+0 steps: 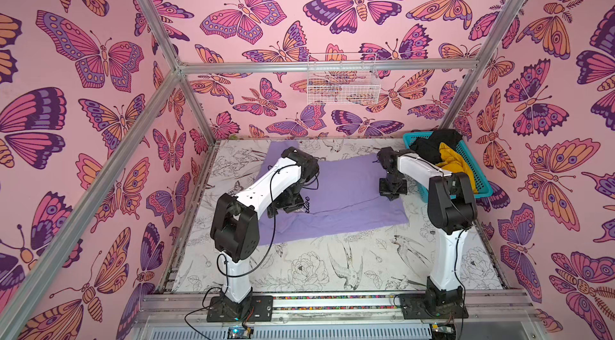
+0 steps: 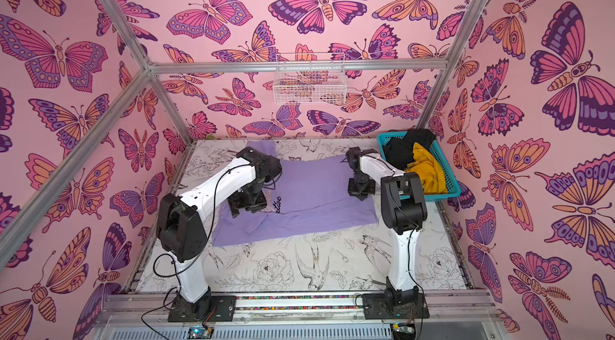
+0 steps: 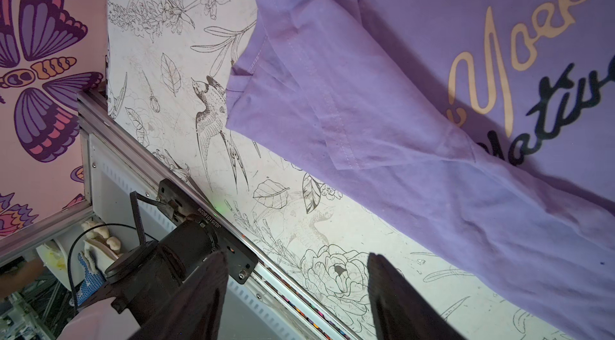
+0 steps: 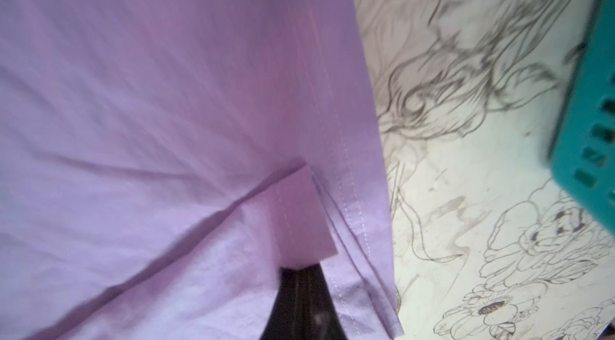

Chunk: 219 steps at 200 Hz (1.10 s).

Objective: Fold and stack t-shirts
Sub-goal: Smooth out the T-shirt at the center of the board.

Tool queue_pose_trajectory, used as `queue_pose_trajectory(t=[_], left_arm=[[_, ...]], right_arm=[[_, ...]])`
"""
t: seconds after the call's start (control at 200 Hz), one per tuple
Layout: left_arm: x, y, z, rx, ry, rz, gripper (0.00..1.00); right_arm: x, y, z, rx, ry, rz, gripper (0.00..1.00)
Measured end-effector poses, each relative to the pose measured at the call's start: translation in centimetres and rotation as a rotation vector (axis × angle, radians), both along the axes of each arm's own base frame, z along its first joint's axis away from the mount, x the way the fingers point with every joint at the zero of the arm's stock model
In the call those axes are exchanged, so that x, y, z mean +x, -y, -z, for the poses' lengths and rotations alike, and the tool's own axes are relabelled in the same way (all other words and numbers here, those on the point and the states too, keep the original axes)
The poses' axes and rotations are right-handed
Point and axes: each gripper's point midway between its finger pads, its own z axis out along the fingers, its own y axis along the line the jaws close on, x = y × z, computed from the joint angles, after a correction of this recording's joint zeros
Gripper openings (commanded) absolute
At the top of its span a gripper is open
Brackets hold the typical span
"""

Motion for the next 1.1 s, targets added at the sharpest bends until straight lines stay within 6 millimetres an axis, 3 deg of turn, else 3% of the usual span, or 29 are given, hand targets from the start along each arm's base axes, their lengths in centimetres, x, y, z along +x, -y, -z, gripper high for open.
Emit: queue_pose_trajectory(t=[0.16, 0.351, 0.456, 0.531, 0.646, 0.761, 1.097], left_arm=[[-0.2, 0.0, 0.1, 0.005, -0.007, 0.004, 0.7], [-0.4, -0.3, 0.3, 0.018, -0.014, 0.007, 0.69], [-0.4, -0.4, 0.2, 0.02, -0.009, 0.008, 0.69], [-0.4, -0.5, -0.1, 0.018, 0.001, 0.009, 0.69], [-0.4, -0.4, -0.3, 0.012, 0.009, 0.009, 0.69], [-0.1, -0.1, -0.6, 0.003, 0.022, 0.013, 0.69], [-0.1, -0.2, -0.6, 0.012, 0.026, 0.019, 0.69]], right_arm=[[4.5, -0.7, -1.5, 0.0, 0.093, -0.011, 0.0], [7.8, -0.9, -0.1, -0.008, 0.096, -0.013, 0.0], [7.2, -0.5, 0.0, -0.022, 0.07, -0.013, 0.0], [6.4, -0.2, -0.7, -0.031, 0.064, -0.026, 0.08], [5.1, 0.6, -2.7, -0.04, 0.07, -0.043, 0.32], [4.4, 1.2, -3.7, -0.032, 0.076, -0.053, 0.46], [3.9, 0.5, -2.4, 0.062, 0.043, -0.053, 0.46]])
